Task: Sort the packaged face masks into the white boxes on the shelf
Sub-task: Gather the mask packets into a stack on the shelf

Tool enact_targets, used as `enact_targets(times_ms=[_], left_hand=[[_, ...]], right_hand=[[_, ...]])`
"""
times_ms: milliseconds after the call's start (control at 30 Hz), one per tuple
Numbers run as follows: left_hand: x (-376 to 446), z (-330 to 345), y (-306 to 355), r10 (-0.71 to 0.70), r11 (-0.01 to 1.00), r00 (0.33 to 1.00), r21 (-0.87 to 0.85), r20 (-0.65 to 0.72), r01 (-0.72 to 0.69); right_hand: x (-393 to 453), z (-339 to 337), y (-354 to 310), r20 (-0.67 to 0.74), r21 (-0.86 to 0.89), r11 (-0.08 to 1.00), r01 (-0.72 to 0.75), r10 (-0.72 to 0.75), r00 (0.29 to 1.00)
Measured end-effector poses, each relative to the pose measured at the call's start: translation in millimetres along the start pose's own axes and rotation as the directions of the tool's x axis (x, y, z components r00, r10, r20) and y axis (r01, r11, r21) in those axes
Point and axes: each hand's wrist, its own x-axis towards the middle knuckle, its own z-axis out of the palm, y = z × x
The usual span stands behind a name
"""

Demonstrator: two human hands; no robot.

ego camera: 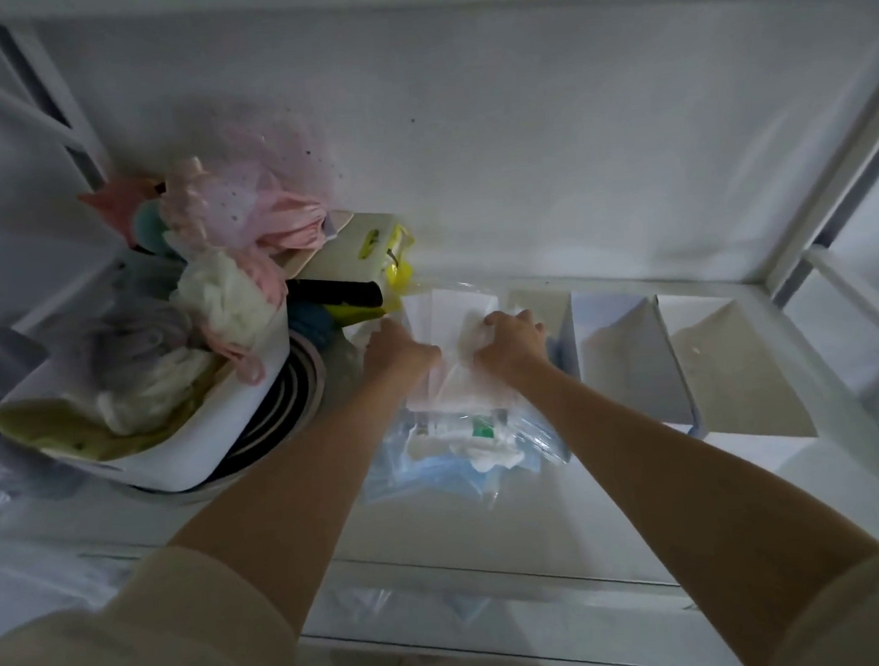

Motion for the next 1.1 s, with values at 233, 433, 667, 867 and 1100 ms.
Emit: enact_targets(times_ms=[233, 433, 667, 867, 1100], left_hand=[[-9, -5, 28, 0.162, 0.944, 0.981, -0.275, -0.102, -0.184], [-9, 7, 18, 0.188, 0.982, 0.967, -0.004, -0.174, -0.191], [-14, 14, -2, 0.055, 0.972, 0.998, -0.229, -0.019, -0.058], [-20, 19, 8, 0.147, 0.921, 0.985, -0.376, 0.09, -0.103], [-6, -38, 12, 0.088, 0.866, 0.978, -0.471, -0.189, -0.169]], right_hand=[[-2, -17, -15, 0.005, 0.371, 0.923, 0.1, -0.11, 0.994], [-8, -17, -2, 0.157, 0.246, 0.969, -0.001, -0.039, 0.987], [-19, -7, -5, 0.303, 0.211, 0.975, -0.072, 0.005, 0.953], [-16, -11, 1, 0.374, 0.364, 0.904, -0.223, 0.077, 0.924], [-17, -12, 3, 0.408, 0.406, 0.869, -0.283, 0.105, 0.907]])
